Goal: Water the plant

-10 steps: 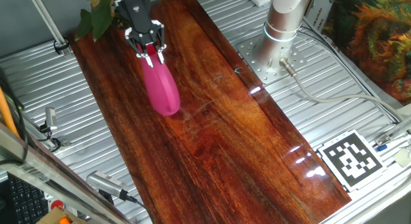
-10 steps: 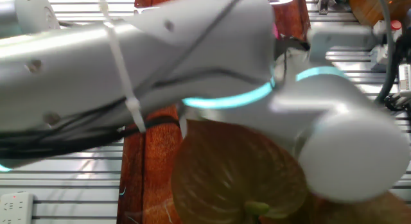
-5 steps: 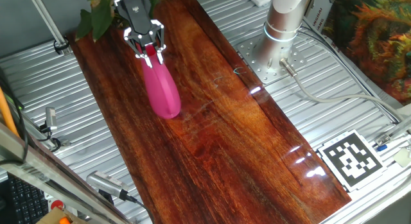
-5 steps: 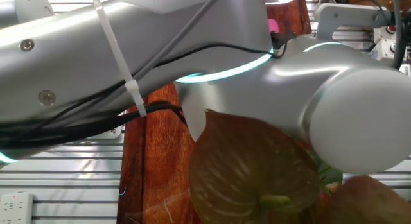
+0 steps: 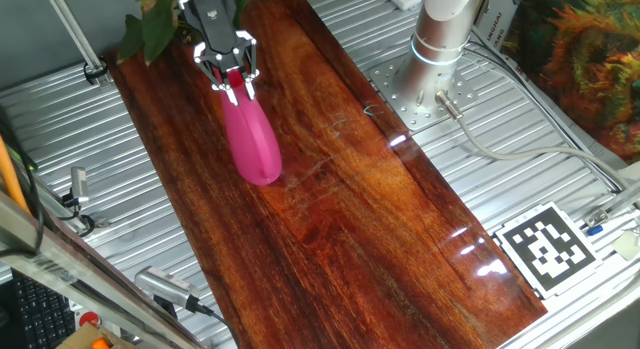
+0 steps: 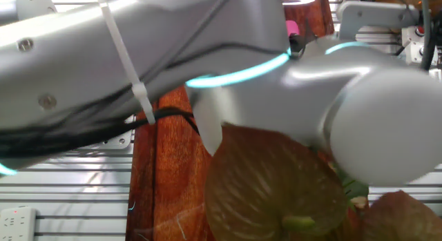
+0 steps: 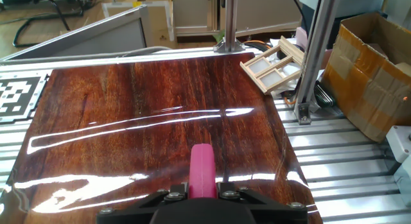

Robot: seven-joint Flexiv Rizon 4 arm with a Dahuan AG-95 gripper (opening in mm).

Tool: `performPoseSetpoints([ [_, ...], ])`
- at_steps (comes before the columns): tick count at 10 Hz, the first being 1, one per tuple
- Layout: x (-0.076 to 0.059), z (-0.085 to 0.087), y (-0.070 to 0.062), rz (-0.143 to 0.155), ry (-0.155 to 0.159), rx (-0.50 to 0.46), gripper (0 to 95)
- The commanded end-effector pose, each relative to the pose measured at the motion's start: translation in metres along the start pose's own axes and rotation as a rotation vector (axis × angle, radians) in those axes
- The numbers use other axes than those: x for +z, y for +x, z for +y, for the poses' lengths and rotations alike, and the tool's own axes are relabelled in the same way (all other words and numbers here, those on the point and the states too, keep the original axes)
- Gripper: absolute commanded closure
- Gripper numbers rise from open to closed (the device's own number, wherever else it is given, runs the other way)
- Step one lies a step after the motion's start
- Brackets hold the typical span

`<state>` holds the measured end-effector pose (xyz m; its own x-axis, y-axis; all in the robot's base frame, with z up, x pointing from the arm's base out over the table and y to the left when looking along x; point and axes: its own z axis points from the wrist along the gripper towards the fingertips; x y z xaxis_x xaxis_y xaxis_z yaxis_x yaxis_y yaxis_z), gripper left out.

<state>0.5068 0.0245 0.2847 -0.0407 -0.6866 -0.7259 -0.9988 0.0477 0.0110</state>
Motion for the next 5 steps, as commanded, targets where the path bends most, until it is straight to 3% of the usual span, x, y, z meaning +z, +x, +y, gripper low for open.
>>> performPoseSetpoints([
  [1, -0.0021, 0.0005, -0.0017, -0.054, -0.002, 0.002, 95.0],
  [2, -0.0021, 0.0005, -0.0017, -0.081, -0.004, 0.000, 95.0],
  [5, -0.0023, 0.0005, -0.0017, -0.101, -0.005, -0.010, 95.0],
])
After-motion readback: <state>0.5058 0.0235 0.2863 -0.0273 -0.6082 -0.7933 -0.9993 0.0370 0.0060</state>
